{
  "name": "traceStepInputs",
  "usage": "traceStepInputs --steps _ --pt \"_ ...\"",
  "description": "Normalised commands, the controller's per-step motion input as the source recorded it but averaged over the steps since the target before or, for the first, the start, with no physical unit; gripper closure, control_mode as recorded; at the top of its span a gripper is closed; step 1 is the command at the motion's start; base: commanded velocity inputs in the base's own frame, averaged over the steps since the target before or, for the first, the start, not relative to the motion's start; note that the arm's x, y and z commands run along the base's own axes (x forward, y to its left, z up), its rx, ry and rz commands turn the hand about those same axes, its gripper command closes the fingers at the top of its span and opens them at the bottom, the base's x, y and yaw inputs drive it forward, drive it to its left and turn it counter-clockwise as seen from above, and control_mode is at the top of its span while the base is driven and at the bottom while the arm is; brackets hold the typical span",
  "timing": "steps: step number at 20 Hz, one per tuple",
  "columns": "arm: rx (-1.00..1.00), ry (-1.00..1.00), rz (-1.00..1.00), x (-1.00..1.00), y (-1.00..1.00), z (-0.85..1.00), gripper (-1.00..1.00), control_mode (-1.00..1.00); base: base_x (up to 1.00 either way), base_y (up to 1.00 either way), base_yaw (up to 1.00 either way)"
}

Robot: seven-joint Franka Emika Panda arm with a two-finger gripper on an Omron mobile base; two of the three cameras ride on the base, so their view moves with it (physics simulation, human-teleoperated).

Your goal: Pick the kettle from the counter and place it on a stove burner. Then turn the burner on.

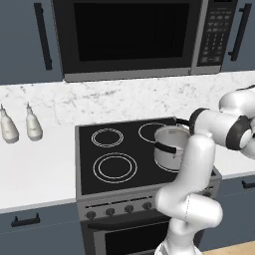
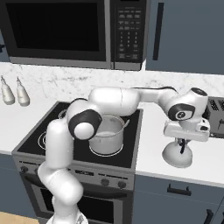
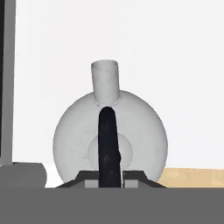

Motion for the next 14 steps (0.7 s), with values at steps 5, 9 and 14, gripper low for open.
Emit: traceStepInputs --steps 5,9,14 --pt "-0.17 -0.02 0.0 -0.8 0.83 0.74 1.0 -1.0 0.0 0.0 0.0" --pt "-0.19 -0.12 0.0 -0.57 0.98 0.65 1.0 -1.0 0.0 0.0 0.0" --pt "-0.16 -0.3 0.0 -0.31 1.0 0.48 1.0 -1.0 0.0 0.0 0.0"
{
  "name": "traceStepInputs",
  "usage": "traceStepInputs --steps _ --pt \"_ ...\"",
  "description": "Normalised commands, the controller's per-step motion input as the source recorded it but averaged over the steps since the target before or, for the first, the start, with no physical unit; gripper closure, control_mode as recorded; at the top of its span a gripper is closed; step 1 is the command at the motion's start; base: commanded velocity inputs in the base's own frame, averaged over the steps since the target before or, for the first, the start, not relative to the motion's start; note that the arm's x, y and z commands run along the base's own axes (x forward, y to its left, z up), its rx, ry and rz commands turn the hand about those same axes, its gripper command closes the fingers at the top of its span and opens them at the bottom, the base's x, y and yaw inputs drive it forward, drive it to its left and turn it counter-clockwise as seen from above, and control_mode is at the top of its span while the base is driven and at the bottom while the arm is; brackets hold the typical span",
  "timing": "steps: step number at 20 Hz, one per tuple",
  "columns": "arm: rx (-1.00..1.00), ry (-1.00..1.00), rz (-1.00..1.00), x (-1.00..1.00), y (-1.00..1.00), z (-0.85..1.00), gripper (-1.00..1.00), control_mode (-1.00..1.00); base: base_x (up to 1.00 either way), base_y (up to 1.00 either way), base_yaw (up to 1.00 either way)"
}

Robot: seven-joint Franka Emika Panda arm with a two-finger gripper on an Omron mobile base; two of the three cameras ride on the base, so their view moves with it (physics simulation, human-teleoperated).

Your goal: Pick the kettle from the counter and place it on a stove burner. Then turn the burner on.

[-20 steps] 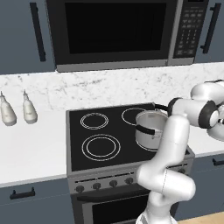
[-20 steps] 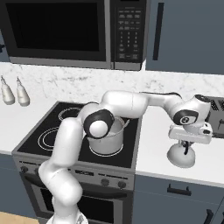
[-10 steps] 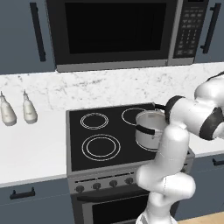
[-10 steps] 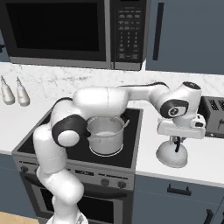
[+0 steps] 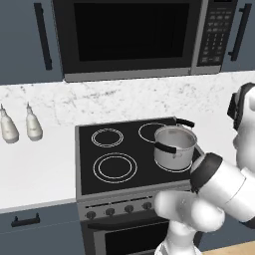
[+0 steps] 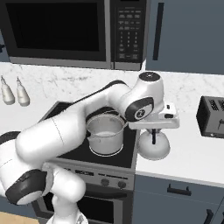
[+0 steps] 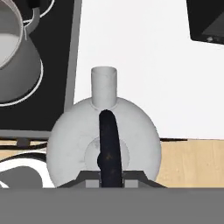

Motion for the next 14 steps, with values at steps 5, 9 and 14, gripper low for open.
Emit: traceStepInputs --steps 5,9,14 --pt "-0.04 -0.35 0.01 -0.25 0.93 0.28 1.0 -1.0 0.0 0.0 0.0" --pt "0.0 -0.24 0.08 -0.33 0.64 0.49 1.0 -1.0 0.0 0.0 0.0" --pt "0.0 -0.03 0.04 -0.24 0.56 0.96 1.0 -1.0 0.0 0.0 0.0"
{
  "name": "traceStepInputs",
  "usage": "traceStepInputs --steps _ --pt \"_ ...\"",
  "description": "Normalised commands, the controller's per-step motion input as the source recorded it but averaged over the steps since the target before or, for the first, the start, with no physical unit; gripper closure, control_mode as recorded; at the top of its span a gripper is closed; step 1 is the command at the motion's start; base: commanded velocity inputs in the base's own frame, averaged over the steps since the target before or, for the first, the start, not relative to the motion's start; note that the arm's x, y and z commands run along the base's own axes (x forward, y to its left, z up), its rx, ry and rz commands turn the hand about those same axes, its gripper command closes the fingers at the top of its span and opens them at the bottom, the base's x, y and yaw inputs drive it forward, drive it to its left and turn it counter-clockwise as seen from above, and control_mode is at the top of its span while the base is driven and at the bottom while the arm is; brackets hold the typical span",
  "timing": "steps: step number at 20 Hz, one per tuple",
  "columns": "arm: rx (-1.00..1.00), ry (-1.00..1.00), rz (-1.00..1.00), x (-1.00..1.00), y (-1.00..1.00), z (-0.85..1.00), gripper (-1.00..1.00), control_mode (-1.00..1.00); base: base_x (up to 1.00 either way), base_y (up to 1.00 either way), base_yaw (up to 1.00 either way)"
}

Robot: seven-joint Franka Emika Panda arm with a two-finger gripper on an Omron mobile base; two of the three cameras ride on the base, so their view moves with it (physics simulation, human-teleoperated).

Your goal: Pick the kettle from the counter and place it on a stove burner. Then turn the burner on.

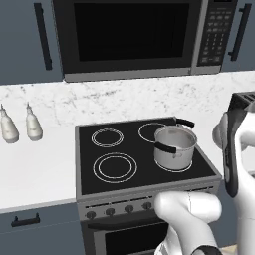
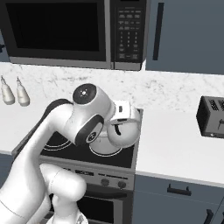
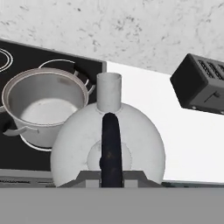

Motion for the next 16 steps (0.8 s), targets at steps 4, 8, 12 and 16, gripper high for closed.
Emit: traceStepInputs --steps 4,8,12,16 --pt "0.0 0.12 0.05 -0.15 0.53 0.81 1.0 -1.0 0.0 0.0 0.0" --pt "0.0 0.12 0.06 -0.2 0.45 0.26 1.0 -1.0 0.0 0.0 0.0" --pt "0.01 0.0 0.08 -0.44 0.41 0.0 1.0 -1.0 0.0 0.0 0.0" --pt "0.0 0.0 0.05 -0.3 0.8 0.0 1.0 -1.0 0.0 0.0 0.0"
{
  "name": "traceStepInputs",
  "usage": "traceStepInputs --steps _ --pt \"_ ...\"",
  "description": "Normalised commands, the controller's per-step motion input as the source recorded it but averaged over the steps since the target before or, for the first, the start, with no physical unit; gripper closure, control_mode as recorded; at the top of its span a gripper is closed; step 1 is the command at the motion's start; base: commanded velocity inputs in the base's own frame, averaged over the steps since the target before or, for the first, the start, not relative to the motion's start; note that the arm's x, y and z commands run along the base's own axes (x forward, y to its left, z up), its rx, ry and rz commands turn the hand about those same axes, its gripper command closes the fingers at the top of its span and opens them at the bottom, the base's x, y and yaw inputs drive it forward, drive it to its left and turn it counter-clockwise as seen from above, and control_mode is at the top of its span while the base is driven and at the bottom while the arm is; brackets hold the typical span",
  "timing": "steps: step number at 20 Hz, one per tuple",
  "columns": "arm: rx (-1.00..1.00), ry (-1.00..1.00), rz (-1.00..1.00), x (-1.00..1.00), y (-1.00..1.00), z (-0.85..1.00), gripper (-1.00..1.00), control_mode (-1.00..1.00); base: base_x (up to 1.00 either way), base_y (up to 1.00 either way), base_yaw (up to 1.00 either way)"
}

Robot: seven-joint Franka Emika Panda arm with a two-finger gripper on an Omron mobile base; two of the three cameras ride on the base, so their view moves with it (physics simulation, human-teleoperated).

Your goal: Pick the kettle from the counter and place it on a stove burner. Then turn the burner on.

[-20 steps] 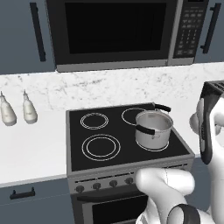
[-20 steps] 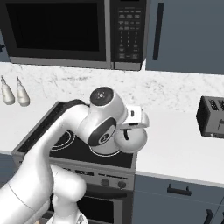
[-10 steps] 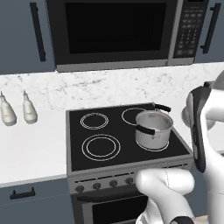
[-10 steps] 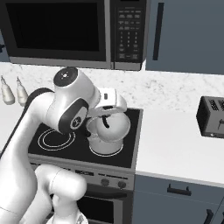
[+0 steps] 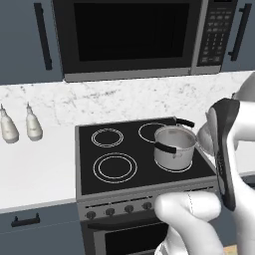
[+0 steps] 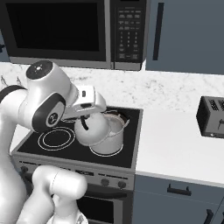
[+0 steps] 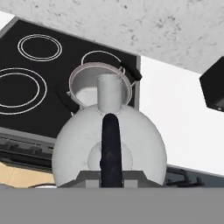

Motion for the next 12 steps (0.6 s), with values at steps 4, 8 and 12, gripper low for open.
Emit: traceStepInputs --steps 4,8,12 --pt "0.0 -0.01 0.01 -0.24 1.0 0.05 1.0 -1.0 0.0 0.0 0.0" --pt "0.0 0.0 0.0 -0.05 1.0 0.06 1.0 -1.0 0.0 0.0 0.0" --pt "0.0 0.0 0.0 0.0 1.0 0.06 1.0 -1.0 0.0 0.0 0.0"
